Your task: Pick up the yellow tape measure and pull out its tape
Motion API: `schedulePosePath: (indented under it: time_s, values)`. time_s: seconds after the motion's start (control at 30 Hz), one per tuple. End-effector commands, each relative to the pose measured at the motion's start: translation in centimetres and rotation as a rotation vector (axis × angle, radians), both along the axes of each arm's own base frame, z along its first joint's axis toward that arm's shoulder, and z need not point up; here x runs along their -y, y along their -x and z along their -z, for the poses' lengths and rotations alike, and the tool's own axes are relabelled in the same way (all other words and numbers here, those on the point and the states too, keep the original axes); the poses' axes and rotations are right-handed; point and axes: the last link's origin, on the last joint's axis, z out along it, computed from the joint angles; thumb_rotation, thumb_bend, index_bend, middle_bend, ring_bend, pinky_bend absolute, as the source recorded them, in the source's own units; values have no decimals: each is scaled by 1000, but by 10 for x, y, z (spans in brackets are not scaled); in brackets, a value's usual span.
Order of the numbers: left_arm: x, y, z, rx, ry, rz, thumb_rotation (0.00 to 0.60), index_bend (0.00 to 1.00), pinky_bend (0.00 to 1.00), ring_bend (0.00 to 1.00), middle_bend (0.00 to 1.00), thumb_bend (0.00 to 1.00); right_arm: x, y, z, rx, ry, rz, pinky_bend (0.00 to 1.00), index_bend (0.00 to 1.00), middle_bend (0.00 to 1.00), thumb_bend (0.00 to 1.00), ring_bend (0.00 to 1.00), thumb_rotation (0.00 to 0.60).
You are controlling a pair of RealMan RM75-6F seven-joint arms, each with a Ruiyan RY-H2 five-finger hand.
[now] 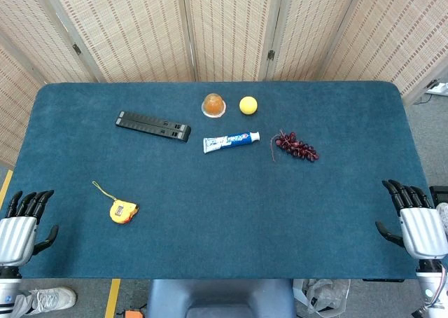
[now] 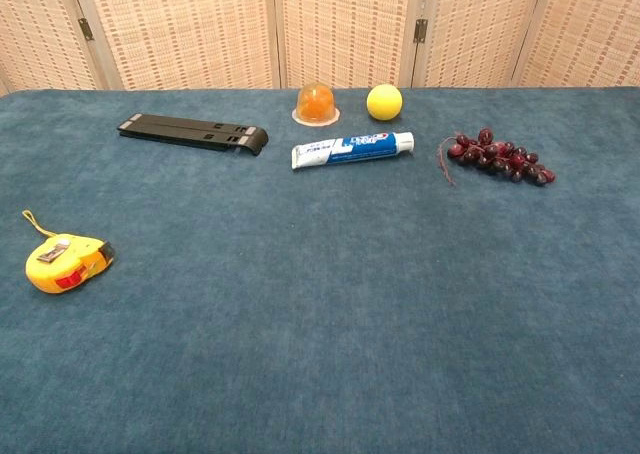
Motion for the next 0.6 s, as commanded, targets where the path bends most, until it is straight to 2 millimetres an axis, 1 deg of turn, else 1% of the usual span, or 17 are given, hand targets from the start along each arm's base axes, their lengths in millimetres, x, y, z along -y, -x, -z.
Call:
schedulePosePath:
  time_s: [0.03,0.3,0.5,0.6]
  values:
    - [0,0,1,1,-3,2,600,136,2,138,178,425,0,0,-1,0,2,0,141,112,160,289,172,600]
    - [-5,-3,1,-1,10,11,600,123,2,137,178,424,0,-4,-7,-6,19,-21,141,111,161,290,172,600]
    - [-21,-12,5,-1,51,57,600,108,2,138,178,424,1,-7,-13,-17,33,-35,141,111,160,289,171,600]
    - [-30,-16,10,-11,85,81,600,107,2,138,178,424,1,-8,-15,-19,35,-38,141,111,161,289,172,600]
